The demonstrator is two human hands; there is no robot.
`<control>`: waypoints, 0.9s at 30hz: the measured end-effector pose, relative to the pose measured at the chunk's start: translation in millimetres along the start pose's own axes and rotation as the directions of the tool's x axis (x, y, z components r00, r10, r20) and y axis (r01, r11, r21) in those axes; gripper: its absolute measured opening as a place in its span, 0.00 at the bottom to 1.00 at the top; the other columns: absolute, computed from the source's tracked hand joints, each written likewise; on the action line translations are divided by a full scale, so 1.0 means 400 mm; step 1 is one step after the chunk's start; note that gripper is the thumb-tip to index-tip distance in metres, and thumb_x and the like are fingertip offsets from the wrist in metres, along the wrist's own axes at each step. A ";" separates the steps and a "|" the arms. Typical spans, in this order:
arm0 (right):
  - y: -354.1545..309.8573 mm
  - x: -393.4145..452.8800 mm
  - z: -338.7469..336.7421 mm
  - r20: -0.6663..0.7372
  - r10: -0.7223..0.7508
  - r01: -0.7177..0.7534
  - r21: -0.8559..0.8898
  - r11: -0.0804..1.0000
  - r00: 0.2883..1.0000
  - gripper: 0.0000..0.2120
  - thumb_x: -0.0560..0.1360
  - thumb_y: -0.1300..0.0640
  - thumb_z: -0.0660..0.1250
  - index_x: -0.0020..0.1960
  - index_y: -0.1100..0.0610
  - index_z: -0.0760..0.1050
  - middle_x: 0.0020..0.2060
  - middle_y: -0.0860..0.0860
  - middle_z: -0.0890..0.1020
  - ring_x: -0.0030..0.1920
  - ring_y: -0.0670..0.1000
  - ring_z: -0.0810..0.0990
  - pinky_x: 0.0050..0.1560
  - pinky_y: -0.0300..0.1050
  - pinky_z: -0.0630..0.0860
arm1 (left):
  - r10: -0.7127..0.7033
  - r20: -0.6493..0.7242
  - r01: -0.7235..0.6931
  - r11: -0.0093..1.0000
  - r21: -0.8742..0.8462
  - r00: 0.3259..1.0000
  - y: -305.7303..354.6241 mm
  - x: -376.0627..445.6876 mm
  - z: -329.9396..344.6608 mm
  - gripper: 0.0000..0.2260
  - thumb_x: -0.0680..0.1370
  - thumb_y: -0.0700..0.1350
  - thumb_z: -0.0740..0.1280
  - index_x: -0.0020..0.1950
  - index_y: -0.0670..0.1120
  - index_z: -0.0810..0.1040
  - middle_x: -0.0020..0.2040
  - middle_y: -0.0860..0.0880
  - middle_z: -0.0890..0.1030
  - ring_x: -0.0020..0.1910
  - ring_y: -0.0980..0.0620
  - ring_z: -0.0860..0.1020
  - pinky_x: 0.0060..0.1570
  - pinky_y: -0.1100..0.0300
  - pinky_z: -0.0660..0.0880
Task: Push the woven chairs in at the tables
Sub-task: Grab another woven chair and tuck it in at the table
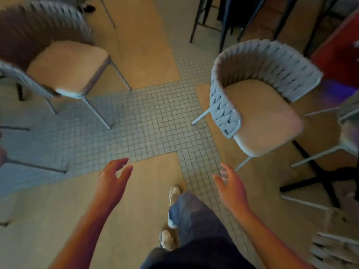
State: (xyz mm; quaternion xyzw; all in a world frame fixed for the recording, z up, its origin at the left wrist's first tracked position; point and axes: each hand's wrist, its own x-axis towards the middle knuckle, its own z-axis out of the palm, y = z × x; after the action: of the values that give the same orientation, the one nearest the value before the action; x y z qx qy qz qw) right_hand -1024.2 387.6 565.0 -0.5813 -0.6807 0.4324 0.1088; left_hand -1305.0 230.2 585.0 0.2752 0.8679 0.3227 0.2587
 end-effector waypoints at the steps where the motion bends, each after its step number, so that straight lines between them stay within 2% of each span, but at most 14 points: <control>1: -0.024 0.054 0.013 -0.023 0.034 -0.034 0.020 0.999 0.999 0.23 0.76 0.52 0.64 0.70 0.52 0.67 0.65 0.52 0.76 0.63 0.50 0.76 0.59 0.44 0.72 | 0.020 0.013 -0.020 1.000 0.016 1.000 0.030 0.088 -0.003 0.14 0.77 0.47 0.67 0.61 0.45 0.78 0.59 0.46 0.81 0.58 0.48 0.78 0.58 0.49 0.74; 3: -0.055 0.167 0.038 -0.063 0.093 -0.090 0.049 0.995 0.994 0.23 0.76 0.52 0.64 0.70 0.52 0.67 0.66 0.52 0.75 0.64 0.50 0.75 0.61 0.46 0.72 | 0.071 0.016 -0.072 0.996 0.044 0.997 0.088 0.246 0.008 0.13 0.77 0.48 0.67 0.60 0.47 0.79 0.58 0.48 0.81 0.55 0.51 0.78 0.55 0.54 0.73; 5: -0.087 0.292 0.052 -0.069 0.128 -0.124 0.061 0.990 0.989 0.24 0.76 0.51 0.64 0.71 0.53 0.66 0.68 0.52 0.73 0.66 0.51 0.74 0.64 0.51 0.72 | 0.113 0.022 -0.114 0.991 0.075 0.993 0.158 0.387 0.024 0.12 0.77 0.48 0.67 0.59 0.47 0.80 0.57 0.49 0.82 0.52 0.54 0.78 0.52 0.57 0.72; 10: -0.228 0.581 -0.002 -0.130 0.254 -0.236 0.136 0.962 0.958 0.25 0.75 0.49 0.63 0.71 0.52 0.65 0.68 0.51 0.73 0.67 0.53 0.72 0.64 0.57 0.71 | 0.229 0.181 -0.250 0.963 0.105 0.957 0.409 0.745 0.051 0.12 0.77 0.49 0.67 0.58 0.47 0.80 0.56 0.48 0.82 0.53 0.51 0.80 0.55 0.53 0.75; 14: -0.283 0.717 -0.070 -0.205 0.307 -0.272 0.183 0.945 0.929 0.24 0.75 0.50 0.64 0.70 0.50 0.66 0.64 0.50 0.76 0.60 0.53 0.77 0.58 0.54 0.75 | 0.316 0.281 -0.355 0.930 0.097 0.906 0.562 0.938 0.095 0.12 0.77 0.48 0.67 0.58 0.48 0.80 0.56 0.49 0.82 0.54 0.52 0.80 0.54 0.54 0.75; 17: -0.294 0.826 -0.103 -0.318 0.386 -0.348 0.170 0.922 0.866 0.25 0.75 0.49 0.64 0.70 0.51 0.66 0.63 0.51 0.77 0.59 0.53 0.77 0.59 0.49 0.72 | 0.391 0.402 -0.465 0.879 0.102 0.828 0.715 1.125 0.184 0.12 0.77 0.46 0.67 0.59 0.45 0.79 0.57 0.46 0.81 0.55 0.49 0.79 0.56 0.52 0.74; 20: -0.266 0.919 -0.114 -0.376 0.513 -0.467 0.213 0.858 0.772 0.26 0.75 0.48 0.63 0.71 0.53 0.66 0.65 0.52 0.76 0.63 0.54 0.75 0.63 0.55 0.69 | 0.454 0.522 -0.587 0.801 0.115 0.722 0.860 1.292 0.315 0.14 0.77 0.47 0.66 0.61 0.44 0.78 0.58 0.45 0.81 0.56 0.47 0.80 0.57 0.50 0.75; 22: -0.256 0.978 -0.116 -0.400 0.622 -0.560 0.275 0.782 0.673 0.25 0.75 0.48 0.63 0.71 0.53 0.66 0.65 0.53 0.76 0.64 0.56 0.74 0.63 0.57 0.69 | 0.470 0.608 -0.653 0.750 0.108 0.640 0.956 1.384 0.419 0.17 0.77 0.48 0.66 0.65 0.45 0.76 0.59 0.45 0.80 0.57 0.48 0.79 0.58 0.51 0.74; 23: -0.253 1.005 -0.121 -0.410 0.680 -0.617 0.295 0.730 0.609 0.25 0.75 0.48 0.63 0.70 0.52 0.67 0.64 0.53 0.76 0.63 0.57 0.74 0.62 0.57 0.69 | 0.476 0.648 -0.686 0.721 0.101 0.595 1.008 1.426 0.475 0.19 0.77 0.49 0.66 0.67 0.46 0.74 0.60 0.45 0.80 0.58 0.48 0.79 0.58 0.52 0.73; 25: -0.251 1.045 -0.122 -0.396 0.812 -0.700 0.422 0.576 0.430 0.24 0.75 0.51 0.63 0.70 0.51 0.68 0.63 0.55 0.76 0.63 0.59 0.72 0.61 0.57 0.68 | 0.443 0.755 -0.751 0.653 0.097 0.483 1.115 1.505 0.596 0.22 0.77 0.48 0.67 0.70 0.47 0.71 0.61 0.44 0.79 0.60 0.47 0.77 0.58 0.53 0.72; 26: -0.253 1.058 -0.117 -0.392 0.845 -0.711 0.469 0.524 0.364 0.23 0.75 0.52 0.64 0.70 0.52 0.68 0.64 0.56 0.75 0.64 0.59 0.71 0.62 0.55 0.68 | 0.426 0.796 -0.783 0.615 0.093 0.430 1.166 1.535 0.651 0.22 0.77 0.48 0.67 0.70 0.47 0.70 0.62 0.44 0.78 0.60 0.46 0.77 0.60 0.53 0.71; 27: -0.260 1.067 -0.100 -0.382 0.864 -0.718 0.493 0.492 0.330 0.22 0.75 0.54 0.64 0.69 0.52 0.69 0.65 0.56 0.74 0.65 0.59 0.70 0.63 0.53 0.67 | 0.415 0.833 -0.827 0.556 0.086 0.366 1.215 1.561 0.697 0.21 0.77 0.47 0.66 0.70 0.46 0.71 0.63 0.44 0.78 0.61 0.46 0.76 0.61 0.53 0.71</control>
State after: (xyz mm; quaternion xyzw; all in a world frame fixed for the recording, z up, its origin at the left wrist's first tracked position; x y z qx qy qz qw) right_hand -1198.8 789.1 512.2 -0.9230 -0.1797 0.3033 0.1544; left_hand -1425.5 1060.3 573.4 0.7551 0.5520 0.0227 0.3530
